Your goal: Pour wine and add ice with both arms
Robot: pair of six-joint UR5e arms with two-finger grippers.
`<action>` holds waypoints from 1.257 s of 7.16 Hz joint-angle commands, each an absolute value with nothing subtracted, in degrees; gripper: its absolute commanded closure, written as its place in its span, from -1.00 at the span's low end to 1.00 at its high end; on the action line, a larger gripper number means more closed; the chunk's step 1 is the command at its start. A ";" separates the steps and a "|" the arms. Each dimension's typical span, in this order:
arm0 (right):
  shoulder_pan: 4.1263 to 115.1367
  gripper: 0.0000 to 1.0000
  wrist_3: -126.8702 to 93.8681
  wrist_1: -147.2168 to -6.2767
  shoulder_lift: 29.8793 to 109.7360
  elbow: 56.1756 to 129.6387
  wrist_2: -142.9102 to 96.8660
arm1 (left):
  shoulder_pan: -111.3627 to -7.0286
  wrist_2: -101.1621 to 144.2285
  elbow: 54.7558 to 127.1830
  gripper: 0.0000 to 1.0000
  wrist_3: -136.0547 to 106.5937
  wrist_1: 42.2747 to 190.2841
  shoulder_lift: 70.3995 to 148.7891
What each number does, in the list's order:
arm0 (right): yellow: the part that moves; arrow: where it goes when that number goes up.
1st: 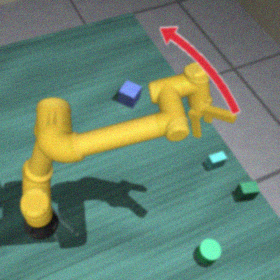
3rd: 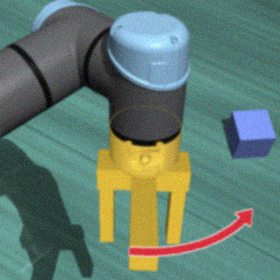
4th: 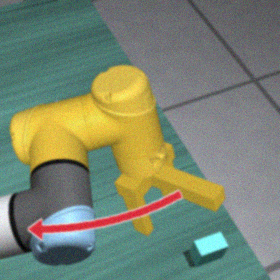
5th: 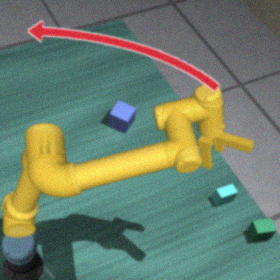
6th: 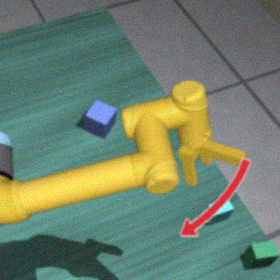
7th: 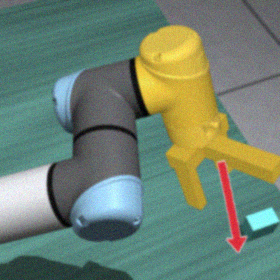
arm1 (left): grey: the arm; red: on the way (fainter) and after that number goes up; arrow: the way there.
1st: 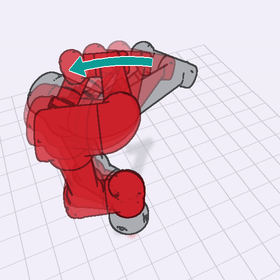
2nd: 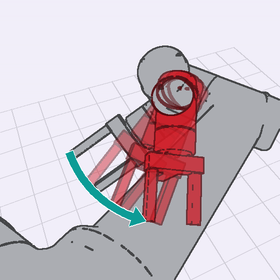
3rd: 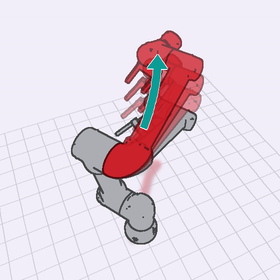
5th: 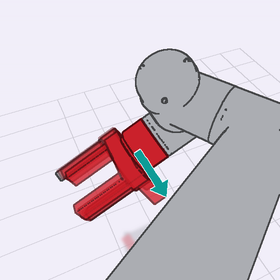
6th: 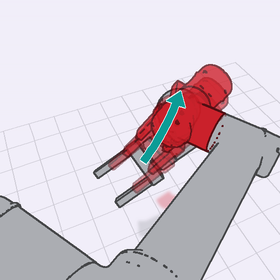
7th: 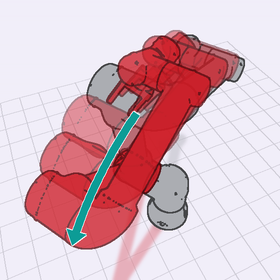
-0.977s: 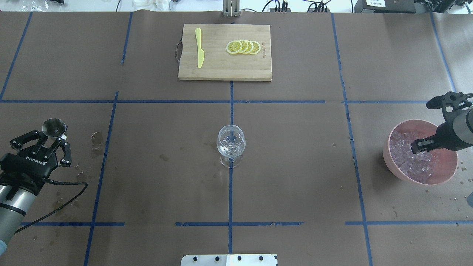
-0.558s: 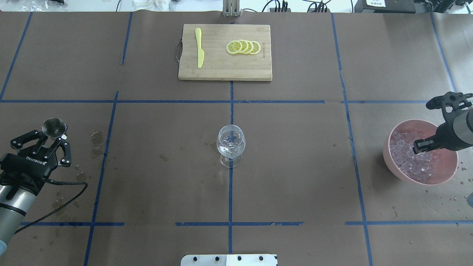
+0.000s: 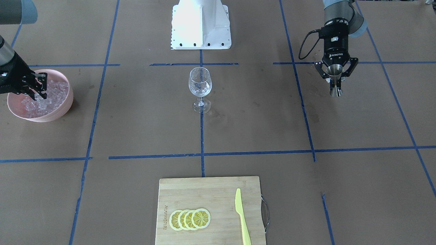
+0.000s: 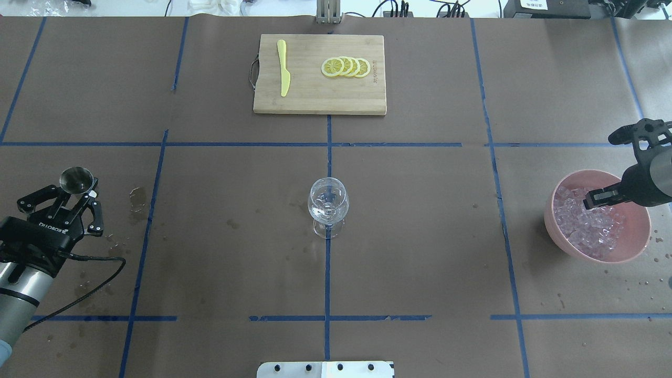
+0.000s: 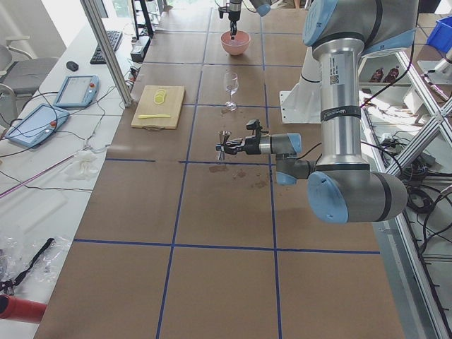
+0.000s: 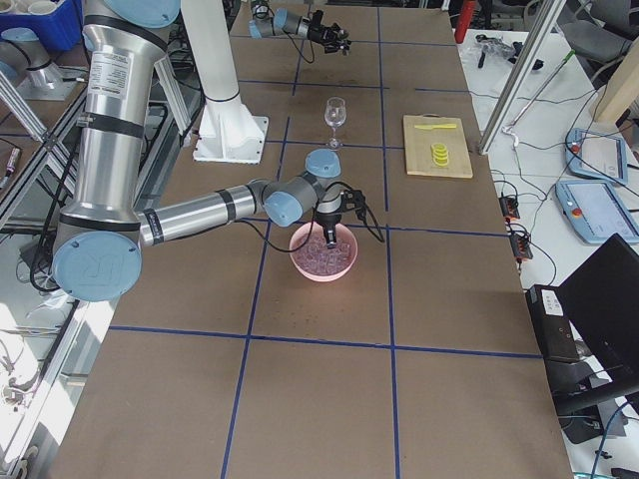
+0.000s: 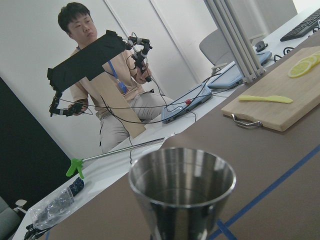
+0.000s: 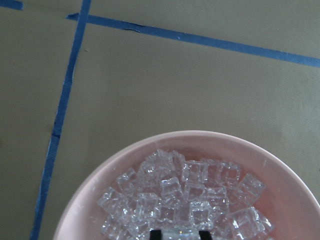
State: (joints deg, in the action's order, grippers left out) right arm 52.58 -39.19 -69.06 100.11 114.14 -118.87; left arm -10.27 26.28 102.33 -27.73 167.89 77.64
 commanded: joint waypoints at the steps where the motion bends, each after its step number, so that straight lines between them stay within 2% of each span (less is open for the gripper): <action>1: 53.69 1.00 -39.81 -69.17 100.02 116.71 -118.74 | -10.02 26.02 99.17 1.00 -37.29 167.87 78.04; 4: 56.85 1.00 -40.77 -69.17 99.06 119.17 -122.06 | -9.49 25.75 96.16 1.00 -50.39 167.52 79.62; 6: 57.57 1.00 -45.78 -68.73 97.30 121.27 -123.66 | -9.40 24.53 89.42 1.00 -51.85 166.99 85.74; 9: 57.74 1.00 -45.97 -68.64 97.21 122.60 -123.66 | -9.23 24.61 88.86 1.00 -60.10 167.17 86.83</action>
